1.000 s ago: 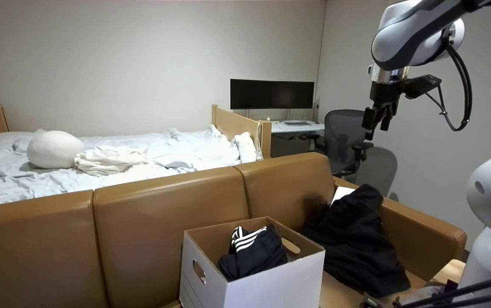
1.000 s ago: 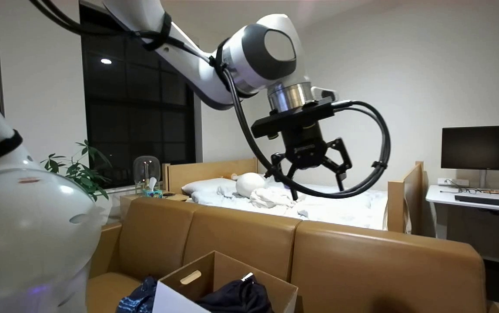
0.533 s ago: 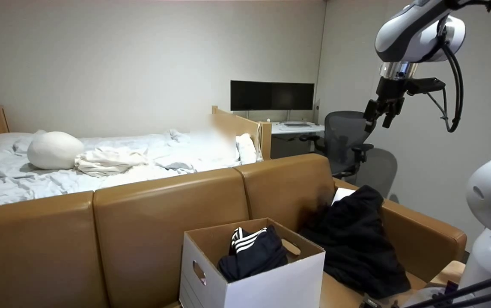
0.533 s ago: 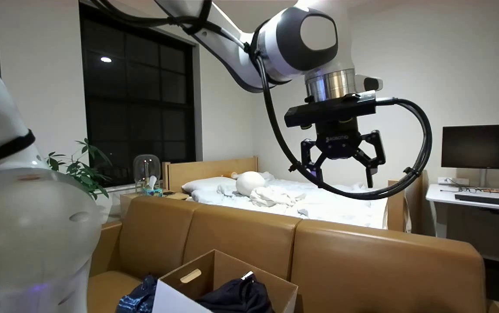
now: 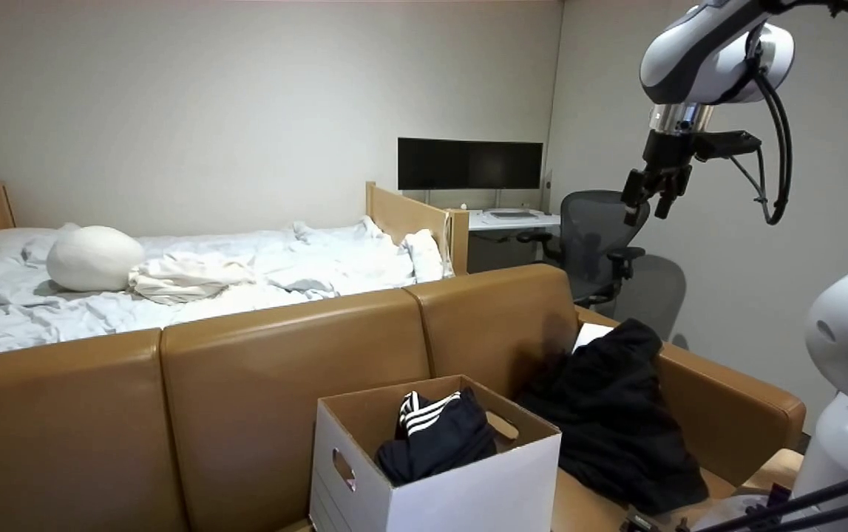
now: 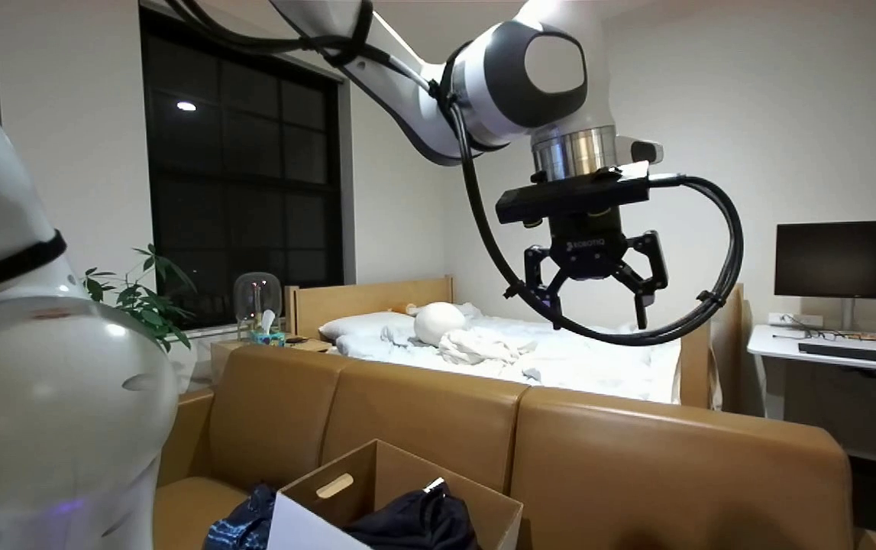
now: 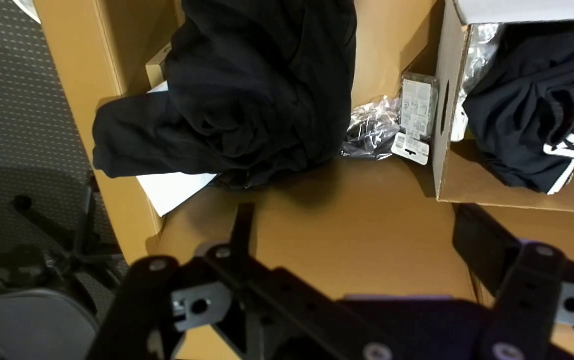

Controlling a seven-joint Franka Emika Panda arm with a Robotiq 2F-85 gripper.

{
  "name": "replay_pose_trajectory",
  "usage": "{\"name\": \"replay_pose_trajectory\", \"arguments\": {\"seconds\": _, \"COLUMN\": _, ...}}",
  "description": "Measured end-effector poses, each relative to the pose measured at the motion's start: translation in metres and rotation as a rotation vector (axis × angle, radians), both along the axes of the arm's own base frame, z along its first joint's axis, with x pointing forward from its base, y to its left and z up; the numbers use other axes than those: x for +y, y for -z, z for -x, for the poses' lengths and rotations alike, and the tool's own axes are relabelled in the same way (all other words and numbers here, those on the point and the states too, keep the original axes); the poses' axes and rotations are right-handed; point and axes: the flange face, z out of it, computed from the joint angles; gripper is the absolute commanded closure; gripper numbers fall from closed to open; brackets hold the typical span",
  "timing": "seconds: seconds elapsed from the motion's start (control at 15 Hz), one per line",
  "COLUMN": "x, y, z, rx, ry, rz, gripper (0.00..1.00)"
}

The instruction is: Put the black jersey in the box

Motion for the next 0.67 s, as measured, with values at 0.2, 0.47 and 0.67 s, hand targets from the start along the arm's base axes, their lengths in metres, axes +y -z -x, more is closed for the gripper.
{"name": "replay_pose_trajectory", "arguments": {"seconds": 0.2, "x": 0.001, "y": 0.014, "z": -0.042, "rx": 0.006, "ry": 0.091, "rz": -0.06, "gripper": 0.0}}
{"name": "replay_pose_trajectory", "arguments": {"seconds": 0.47, "x": -0.02, "y": 0.055, "z": -0.112, "rx": -0.056, "ry": 0.285, "rz": -0.098, "gripper": 0.0}}
{"name": "replay_pose_trajectory", "arguments": {"seconds": 0.67, "x": -0.055, "y": 0.087, "z": -0.153, "rx": -0.067, "ry": 0.428, "rz": -0.038, "gripper": 0.0}}
